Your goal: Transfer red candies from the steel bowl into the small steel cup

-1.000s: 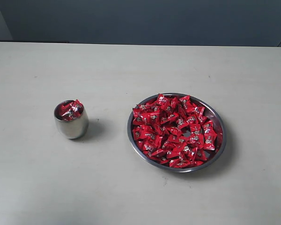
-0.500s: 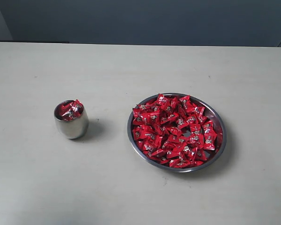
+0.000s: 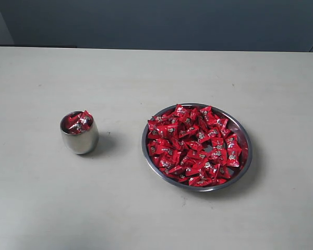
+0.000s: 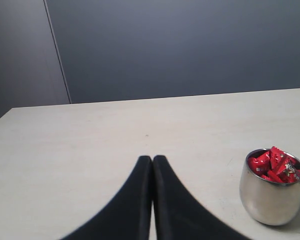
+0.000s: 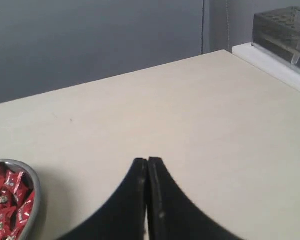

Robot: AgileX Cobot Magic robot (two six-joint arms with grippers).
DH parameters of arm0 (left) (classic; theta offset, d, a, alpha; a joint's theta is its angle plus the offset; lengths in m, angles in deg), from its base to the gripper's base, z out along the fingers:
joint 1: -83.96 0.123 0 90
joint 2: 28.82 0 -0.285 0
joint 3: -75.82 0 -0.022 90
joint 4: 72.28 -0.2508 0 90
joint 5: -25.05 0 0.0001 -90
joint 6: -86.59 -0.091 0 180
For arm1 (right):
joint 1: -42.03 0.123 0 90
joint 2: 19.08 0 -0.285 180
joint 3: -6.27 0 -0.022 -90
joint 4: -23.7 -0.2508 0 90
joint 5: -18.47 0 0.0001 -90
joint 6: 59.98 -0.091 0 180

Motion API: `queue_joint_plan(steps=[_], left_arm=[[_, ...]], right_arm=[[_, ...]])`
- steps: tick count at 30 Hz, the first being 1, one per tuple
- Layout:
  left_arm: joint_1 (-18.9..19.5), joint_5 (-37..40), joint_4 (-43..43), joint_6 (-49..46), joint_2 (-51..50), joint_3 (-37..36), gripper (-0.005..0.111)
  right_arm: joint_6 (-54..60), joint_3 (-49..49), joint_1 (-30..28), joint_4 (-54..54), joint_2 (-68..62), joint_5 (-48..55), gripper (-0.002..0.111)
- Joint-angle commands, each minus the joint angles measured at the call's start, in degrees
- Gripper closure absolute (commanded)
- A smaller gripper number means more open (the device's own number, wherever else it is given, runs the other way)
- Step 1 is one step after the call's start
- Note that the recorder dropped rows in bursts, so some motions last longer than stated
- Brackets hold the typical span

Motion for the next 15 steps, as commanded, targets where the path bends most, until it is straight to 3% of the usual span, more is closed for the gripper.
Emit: queue_joint_plan(steps=[1,15], left_arm=[[0.04,-0.39,-0.06,0.07,0.26,-0.22,0.106],[0.04,-0.39,-0.06,0.07,0.26,-0.22,0.106]], right_arm=[[0.88,0.06,-0.08,-0.91,0.23,1.96,0.109],[2.97,0.06,-0.08,-0.78,0.23,2.86,0.109]])
